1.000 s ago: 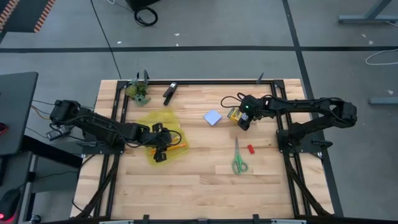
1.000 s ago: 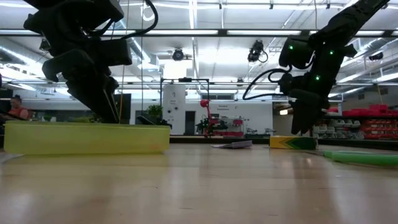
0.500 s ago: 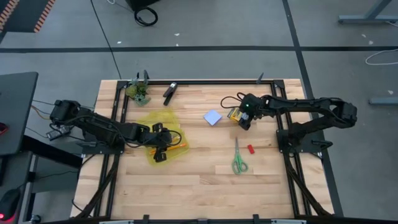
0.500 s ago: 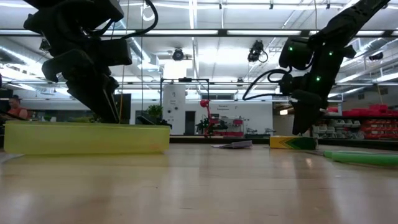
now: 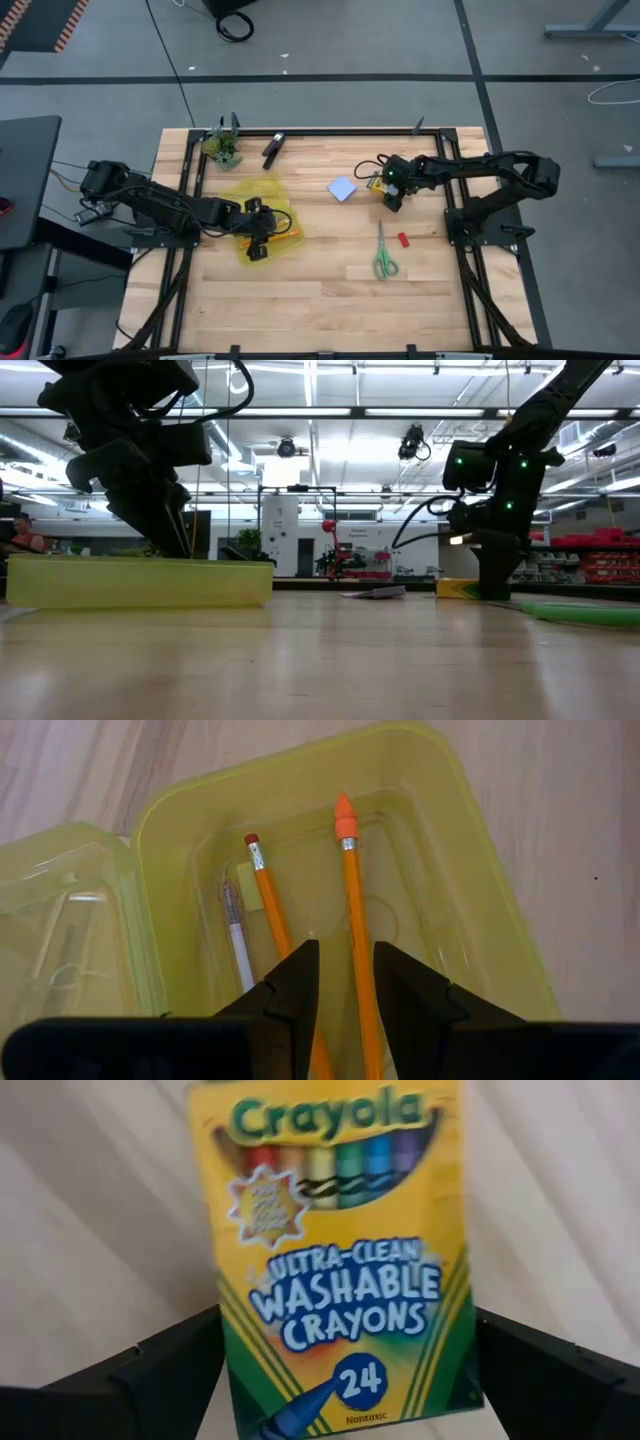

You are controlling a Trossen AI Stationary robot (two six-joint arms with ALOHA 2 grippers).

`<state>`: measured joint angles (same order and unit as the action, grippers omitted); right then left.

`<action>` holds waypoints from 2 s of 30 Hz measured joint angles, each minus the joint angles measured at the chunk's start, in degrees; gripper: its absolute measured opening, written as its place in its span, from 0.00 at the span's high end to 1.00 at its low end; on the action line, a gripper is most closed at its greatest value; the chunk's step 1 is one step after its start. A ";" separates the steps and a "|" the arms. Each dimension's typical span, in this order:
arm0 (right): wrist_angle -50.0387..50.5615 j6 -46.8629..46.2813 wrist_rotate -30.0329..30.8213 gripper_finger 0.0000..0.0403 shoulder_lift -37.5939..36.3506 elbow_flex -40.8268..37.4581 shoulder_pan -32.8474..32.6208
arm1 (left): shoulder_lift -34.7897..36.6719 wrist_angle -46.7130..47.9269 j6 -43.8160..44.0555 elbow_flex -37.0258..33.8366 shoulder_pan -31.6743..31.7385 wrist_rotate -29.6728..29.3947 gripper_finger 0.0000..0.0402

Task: Pack school essentials
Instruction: Put the yellow crayon box into the yellow supply box

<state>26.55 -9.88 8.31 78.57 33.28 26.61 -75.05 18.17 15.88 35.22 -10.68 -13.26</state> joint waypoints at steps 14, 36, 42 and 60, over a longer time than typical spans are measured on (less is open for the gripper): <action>-0.09 -0.68 -4.90 0.02 0.06 0.00 0.00 | 0.00 0.07 0.00 0.00 0.00 0.01 0.73; -0.16 1.79 -4.10 0.12 0.01 0.00 0.00 | 0.00 0.74 0.00 -0.02 -0.02 0.02 0.73; -0.05 2.40 -4.10 0.12 0.01 0.04 -0.02 | 0.00 0.77 0.00 -0.02 0.00 0.00 0.73; 5.68 3.53 -6.47 0.13 -0.31 11.18 -1.12 | 0.00 2.79 0.24 -0.02 0.00 0.00 0.73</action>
<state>32.23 -6.35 1.84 78.26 44.45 25.49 -75.05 20.96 16.12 35.20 -10.68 -13.26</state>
